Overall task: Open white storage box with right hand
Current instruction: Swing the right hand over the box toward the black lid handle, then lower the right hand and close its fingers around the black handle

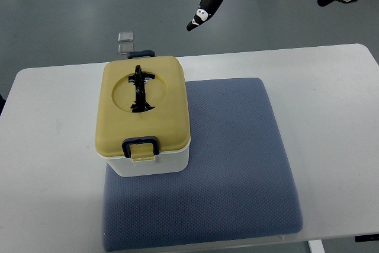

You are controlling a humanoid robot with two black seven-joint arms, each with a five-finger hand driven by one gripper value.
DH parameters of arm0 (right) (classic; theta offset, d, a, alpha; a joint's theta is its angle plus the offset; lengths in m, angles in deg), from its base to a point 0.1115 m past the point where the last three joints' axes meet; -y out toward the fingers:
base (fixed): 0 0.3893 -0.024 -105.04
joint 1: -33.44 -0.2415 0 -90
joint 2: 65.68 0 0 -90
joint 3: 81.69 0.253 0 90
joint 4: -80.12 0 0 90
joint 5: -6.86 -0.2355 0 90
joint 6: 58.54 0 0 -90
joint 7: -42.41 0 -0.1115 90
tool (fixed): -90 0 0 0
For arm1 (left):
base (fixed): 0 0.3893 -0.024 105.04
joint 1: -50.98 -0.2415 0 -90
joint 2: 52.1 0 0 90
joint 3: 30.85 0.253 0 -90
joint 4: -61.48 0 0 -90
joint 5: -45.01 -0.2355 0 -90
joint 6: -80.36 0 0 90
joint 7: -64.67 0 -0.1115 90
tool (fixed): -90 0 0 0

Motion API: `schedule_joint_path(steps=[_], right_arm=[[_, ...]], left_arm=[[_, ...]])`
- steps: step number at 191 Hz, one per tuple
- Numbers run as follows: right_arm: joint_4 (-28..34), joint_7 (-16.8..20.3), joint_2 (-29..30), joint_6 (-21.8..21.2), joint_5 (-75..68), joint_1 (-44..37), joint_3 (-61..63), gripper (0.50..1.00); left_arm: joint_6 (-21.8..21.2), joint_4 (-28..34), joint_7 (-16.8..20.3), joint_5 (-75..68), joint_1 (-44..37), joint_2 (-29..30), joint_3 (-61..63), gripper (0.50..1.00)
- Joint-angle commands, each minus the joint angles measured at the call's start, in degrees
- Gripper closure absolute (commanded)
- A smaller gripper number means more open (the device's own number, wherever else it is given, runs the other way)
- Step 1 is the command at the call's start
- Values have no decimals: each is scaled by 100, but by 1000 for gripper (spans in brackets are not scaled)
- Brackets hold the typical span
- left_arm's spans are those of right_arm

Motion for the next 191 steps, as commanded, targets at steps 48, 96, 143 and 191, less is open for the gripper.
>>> schedule_joint_path(steps=[48, 96, 143, 191], right_arm=[[684, 1, 308, 748, 1780, -577, 4, 583], [1282, 1, 581, 1372, 2519, -744, 4, 589], [1335, 1, 906, 1399, 2527, -735, 83, 593], [1335, 1, 1126, 1671, 3204, -718, 74, 591]], left_arm=[[-4, 0, -1, 0, -1, 0, 0, 500], [-4, 0, -1, 0, -1, 0, 0, 500], [-4, 0, -1, 0, -1, 0, 0, 500], [-4, 0, -1, 0, -1, 0, 0, 500]])
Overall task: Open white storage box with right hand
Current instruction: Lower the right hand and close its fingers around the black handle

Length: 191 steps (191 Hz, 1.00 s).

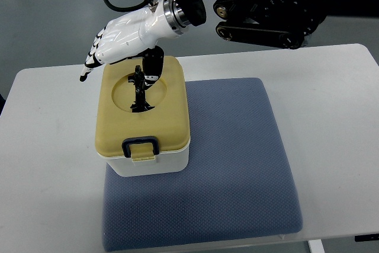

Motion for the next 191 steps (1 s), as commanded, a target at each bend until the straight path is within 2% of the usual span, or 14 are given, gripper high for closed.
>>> schedule_joint_path(steps=[1, 89, 133, 156, 191], right_arm=[[-1, 0, 87, 73, 351, 51, -6, 591], [-9, 0, 149, 125, 1459, 165, -77, 599], [-71, 0, 149, 336, 1854, 288, -85, 640], [-80, 0, 149, 389, 2004, 297, -156, 687], [-132, 0, 149, 389, 2004, 297, -164, 713]], left_arm=[[-2, 0, 2, 0, 0, 0, 0, 500], [7, 0, 2, 0, 0, 0, 0, 500], [-2, 0, 2, 0, 0, 0, 0, 500], [7, 0, 2, 0, 0, 0, 0, 500], [-2, 0, 2, 0, 0, 0, 0, 500]])
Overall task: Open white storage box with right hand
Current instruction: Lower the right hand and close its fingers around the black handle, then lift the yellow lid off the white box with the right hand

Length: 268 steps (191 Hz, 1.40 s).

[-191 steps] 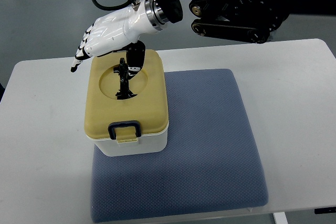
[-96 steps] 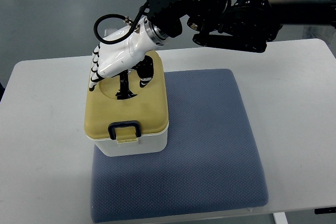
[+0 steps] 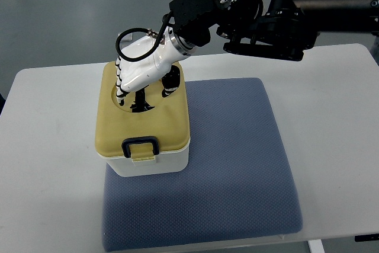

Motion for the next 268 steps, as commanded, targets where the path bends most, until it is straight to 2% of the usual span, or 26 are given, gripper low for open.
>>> schedule_joint_path(steps=[1, 40, 118, 131, 138, 183, 222, 268], right_arm=[[-32, 0, 0, 3, 0, 1, -4, 715], [-94, 0, 0, 91, 0, 62, -4, 775], [-173, 0, 0, 310, -18, 80, -110, 926], [-173, 0, 0, 319, -18, 80, -101, 963], [-173, 0, 0, 337, -18, 80, -92, 1000], [-182, 0, 0, 671, -88, 36, -4, 1000], [-226, 0, -9, 671, -158, -113, 84, 1000], [-226, 0, -589, 627, -211, -201, 365, 1000]], left_arm=[[4, 0, -1, 0, 0, 0, 0, 500], [4, 0, -1, 0, 0, 0, 0, 500], [4, 0, -1, 0, 0, 0, 0, 500], [4, 0, -1, 0, 0, 0, 0, 500], [-5, 0, -1, 0, 0, 0, 0, 500], [4, 0, -1, 0, 0, 0, 0, 500], [-5, 0, -1, 0, 0, 0, 0, 500], [-5, 0, -1, 0, 0, 0, 0, 500]])
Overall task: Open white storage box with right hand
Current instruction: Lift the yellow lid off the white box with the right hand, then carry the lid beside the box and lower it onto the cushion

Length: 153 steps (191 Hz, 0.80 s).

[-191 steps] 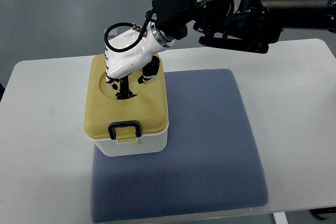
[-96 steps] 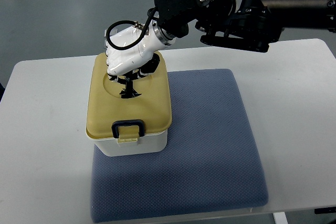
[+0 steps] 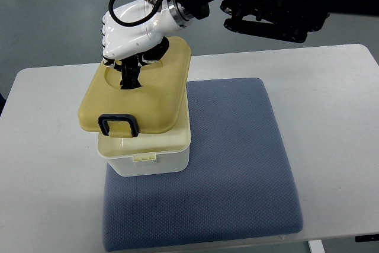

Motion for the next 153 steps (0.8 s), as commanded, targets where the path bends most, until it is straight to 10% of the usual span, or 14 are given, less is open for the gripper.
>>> schedule_joint_path(steps=[1, 153], right_arm=[[8, 0, -233, -26, -4, -20, 50, 1000], [17, 0, -2632, -140, 655, 1456, 806, 1000]], left_arm=[[-4, 0, 1, 0, 0, 0, 0, 500], [-4, 0, 1, 0, 0, 0, 0, 500]])
